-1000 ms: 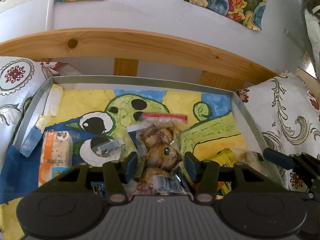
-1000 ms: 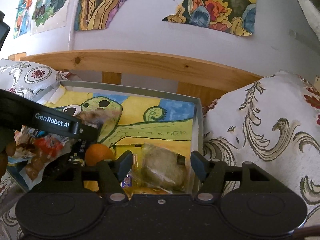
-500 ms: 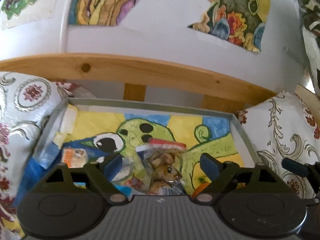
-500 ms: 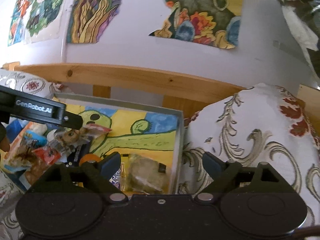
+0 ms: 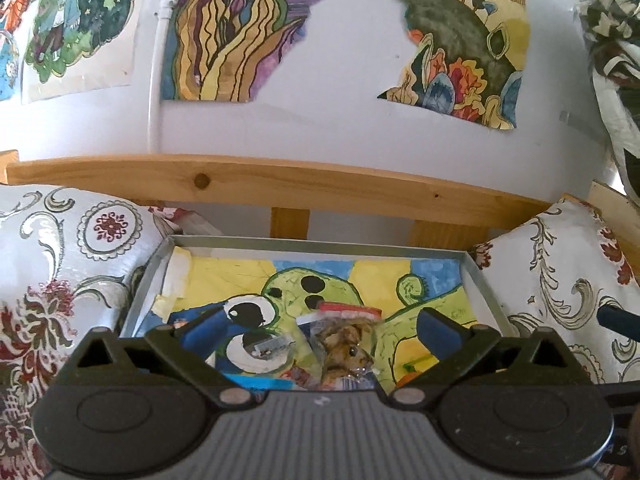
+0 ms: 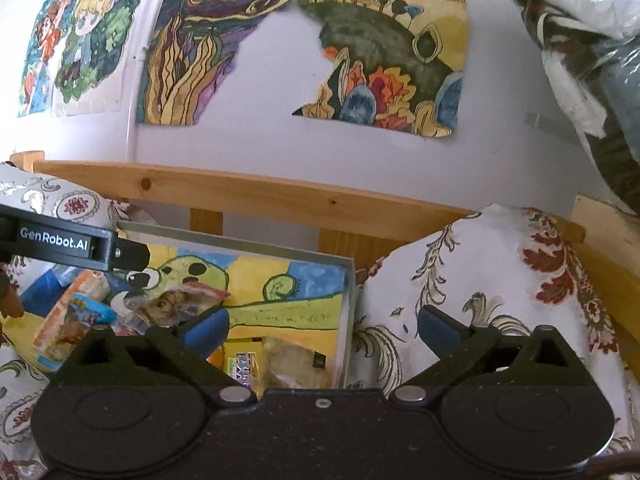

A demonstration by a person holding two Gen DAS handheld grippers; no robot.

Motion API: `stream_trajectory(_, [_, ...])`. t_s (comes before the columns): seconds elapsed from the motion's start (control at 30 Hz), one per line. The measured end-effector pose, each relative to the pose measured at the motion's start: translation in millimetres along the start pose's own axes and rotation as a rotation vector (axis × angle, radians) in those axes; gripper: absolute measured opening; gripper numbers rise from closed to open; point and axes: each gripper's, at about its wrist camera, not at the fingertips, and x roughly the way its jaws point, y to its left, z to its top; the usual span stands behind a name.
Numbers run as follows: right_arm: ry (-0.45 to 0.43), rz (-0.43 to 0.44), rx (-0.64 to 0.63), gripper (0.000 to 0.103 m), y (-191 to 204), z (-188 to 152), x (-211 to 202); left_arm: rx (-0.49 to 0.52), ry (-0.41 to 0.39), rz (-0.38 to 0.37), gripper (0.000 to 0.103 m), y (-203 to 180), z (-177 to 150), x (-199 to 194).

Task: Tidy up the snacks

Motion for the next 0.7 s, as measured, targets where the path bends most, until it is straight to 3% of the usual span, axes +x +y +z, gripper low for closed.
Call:
stream_trajectory(0.3, [-0.018, 0.001, 0.021, 0.102, 3.2, 5.9, -27.3, -0.04, -0.044, 0.032, 0.103, 16.2, -4.3, -29.8])
stream_trajectory(0.7, [-0.06, 0.025, 0.083, 0.102, 21.9, -3.9, -88.8, -0.08, -0.117, 0.102, 0.103, 38.4, -35.3, -104.2])
